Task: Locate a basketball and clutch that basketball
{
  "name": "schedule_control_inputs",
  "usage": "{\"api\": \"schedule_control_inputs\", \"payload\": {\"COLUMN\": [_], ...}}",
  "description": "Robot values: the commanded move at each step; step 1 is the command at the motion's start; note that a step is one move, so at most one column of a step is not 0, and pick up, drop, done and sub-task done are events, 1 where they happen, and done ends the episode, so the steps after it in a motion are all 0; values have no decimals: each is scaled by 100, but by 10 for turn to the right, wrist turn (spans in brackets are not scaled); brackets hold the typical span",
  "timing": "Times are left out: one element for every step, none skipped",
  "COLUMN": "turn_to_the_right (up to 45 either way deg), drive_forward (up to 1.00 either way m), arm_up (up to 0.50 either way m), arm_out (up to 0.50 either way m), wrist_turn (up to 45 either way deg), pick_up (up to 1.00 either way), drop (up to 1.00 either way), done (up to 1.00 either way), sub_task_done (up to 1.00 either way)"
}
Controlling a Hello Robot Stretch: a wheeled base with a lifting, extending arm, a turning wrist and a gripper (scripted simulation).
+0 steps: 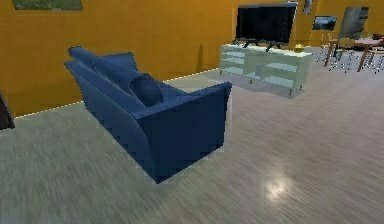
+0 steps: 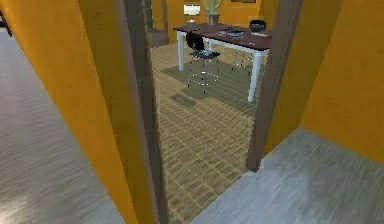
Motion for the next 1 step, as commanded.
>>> {"api": "schedule_control_inputs", "payload": {"turn_to_the_right": [30], "drive_forward": [0], "arm_up": [0], "arm_out": [0], "wrist_turn": [0], "pick_up": [0], "drop": [0], "done": [0], "sub_task_done": [0]}}
